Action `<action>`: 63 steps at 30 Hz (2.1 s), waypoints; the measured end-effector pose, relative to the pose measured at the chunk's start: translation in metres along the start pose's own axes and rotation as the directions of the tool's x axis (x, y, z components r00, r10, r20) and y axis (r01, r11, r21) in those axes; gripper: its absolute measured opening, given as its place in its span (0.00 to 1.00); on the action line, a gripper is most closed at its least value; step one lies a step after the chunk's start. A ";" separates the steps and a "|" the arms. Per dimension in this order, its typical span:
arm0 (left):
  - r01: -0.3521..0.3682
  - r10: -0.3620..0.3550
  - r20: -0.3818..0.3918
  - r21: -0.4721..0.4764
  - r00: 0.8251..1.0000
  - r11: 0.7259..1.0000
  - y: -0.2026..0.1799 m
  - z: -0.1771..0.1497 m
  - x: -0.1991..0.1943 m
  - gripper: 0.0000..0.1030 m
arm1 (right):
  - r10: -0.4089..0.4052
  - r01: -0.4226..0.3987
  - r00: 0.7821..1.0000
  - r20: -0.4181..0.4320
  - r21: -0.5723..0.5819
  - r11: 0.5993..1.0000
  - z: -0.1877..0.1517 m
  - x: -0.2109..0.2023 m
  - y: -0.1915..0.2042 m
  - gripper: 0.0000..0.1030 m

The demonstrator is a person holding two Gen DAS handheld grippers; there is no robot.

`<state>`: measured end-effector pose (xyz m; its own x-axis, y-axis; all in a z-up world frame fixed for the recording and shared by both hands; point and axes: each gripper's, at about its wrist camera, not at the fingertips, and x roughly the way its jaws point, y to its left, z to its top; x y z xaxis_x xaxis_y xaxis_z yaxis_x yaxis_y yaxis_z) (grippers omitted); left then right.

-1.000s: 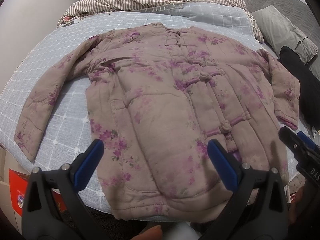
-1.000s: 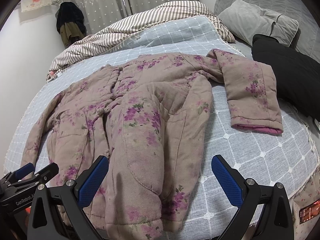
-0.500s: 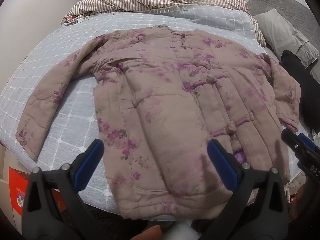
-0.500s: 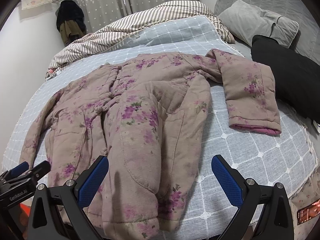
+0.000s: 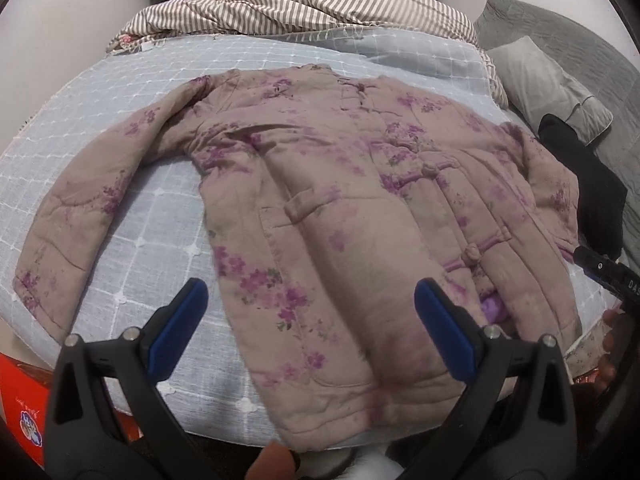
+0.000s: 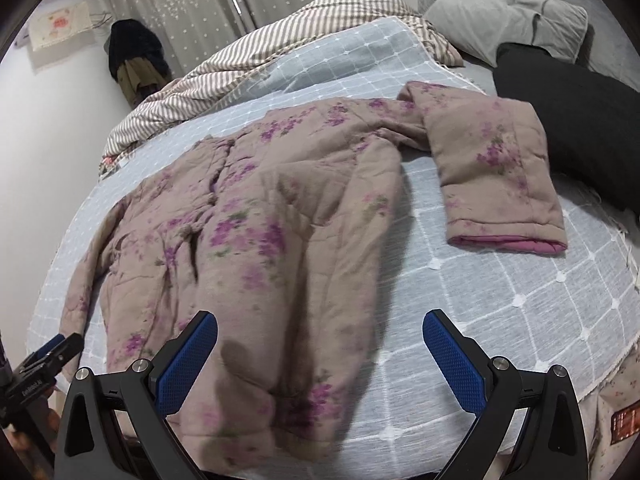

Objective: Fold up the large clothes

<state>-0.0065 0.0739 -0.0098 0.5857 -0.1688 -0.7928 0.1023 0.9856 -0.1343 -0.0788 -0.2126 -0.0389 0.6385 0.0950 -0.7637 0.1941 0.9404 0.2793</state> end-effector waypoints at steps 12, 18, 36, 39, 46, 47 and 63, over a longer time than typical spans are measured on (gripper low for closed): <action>0.200 -0.220 -0.095 -0.179 0.971 0.963 0.075 -0.028 0.036 0.89 | 0.225 -0.202 0.969 -0.100 0.199 0.959 -0.018 0.030 -0.058 0.90; 0.305 -0.331 -0.132 -0.181 0.934 0.935 0.071 -0.047 0.054 0.79 | 0.297 -0.243 0.942 -0.158 0.290 0.926 -0.029 0.053 -0.073 0.71; 0.408 -0.450 -0.186 -0.222 0.874 0.885 0.064 -0.049 0.041 0.17 | 0.387 -0.340 0.885 -0.259 0.210 0.917 -0.041 0.062 -0.039 0.16; 0.390 -0.414 -0.128 -0.174 0.901 0.904 0.070 -0.042 0.008 0.16 | 0.362 -0.327 0.910 -0.201 0.185 0.927 -0.036 0.029 -0.054 0.16; 0.295 -0.306 -0.092 -0.119 0.947 0.948 0.094 -0.034 -0.032 0.15 | 0.272 -0.251 0.957 -0.100 0.186 0.950 -0.016 -0.029 -0.111 0.15; 0.265 -0.277 -0.109 -0.111 0.955 0.958 0.097 -0.037 -0.028 0.15 | 0.252 -0.232 0.962 -0.105 0.179 0.956 -0.015 -0.029 -0.114 0.15; 0.016 -0.018 -0.177 -0.010 0.984 1.000 0.101 -0.059 0.004 0.52 | -0.135 0.133 0.952 -0.274 -0.025 0.991 -0.017 0.022 -0.104 0.48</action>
<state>-0.0412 0.1728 -0.0617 0.4320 -0.1834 -0.8830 0.1036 0.9827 -0.1534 -0.0976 -0.3032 -0.0941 0.3776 0.0530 -0.9245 0.2586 0.9526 0.1602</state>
